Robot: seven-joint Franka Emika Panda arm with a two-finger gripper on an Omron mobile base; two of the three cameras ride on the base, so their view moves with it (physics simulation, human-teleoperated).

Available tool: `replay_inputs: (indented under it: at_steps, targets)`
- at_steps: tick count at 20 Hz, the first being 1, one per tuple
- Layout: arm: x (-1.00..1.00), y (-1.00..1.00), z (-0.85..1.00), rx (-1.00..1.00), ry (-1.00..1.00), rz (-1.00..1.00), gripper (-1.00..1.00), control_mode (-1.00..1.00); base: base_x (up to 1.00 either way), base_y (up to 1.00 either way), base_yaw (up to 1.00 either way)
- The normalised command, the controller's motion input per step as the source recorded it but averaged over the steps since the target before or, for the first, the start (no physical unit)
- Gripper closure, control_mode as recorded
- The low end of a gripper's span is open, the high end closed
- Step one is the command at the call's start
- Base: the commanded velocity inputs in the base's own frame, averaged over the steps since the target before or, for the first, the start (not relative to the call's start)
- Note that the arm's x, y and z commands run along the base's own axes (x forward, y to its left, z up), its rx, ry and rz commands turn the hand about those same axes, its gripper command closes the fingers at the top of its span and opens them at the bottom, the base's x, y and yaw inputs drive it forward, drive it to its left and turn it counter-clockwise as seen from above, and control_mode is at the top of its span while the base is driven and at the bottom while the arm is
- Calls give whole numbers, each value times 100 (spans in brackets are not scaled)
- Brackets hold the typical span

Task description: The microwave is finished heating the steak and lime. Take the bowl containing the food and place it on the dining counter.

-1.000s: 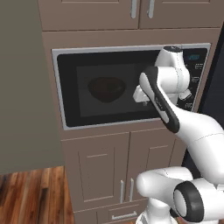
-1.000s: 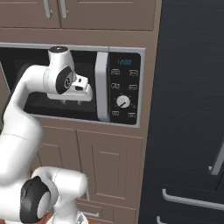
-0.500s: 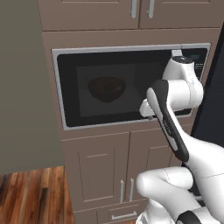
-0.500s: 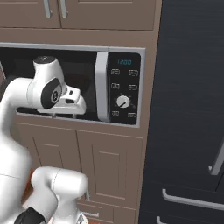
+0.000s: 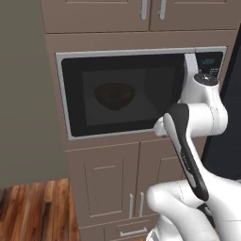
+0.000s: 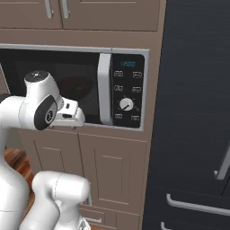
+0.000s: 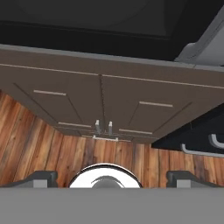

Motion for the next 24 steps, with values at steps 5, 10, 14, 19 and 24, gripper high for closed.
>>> replay_inputs:
  at_steps: [5, 10, 14, 19, 24]
  targets:
    - [0, 0, 0, 0, 0, 0, -100, 100, -30, -21, 0]
    - [0, 0, 0, 0, 0, 0, -100, 100, -37, -36, 0]
    - [0, 0, 0, 0, 0, 0, -100, 100, -39, -45, 0]
    - [0, 0, 0, 0, 0, 0, -100, 100, -47, -36, 0]
    - [0, 0, 0, 0, 0, 0, -100, 100, -53, -18, 0]
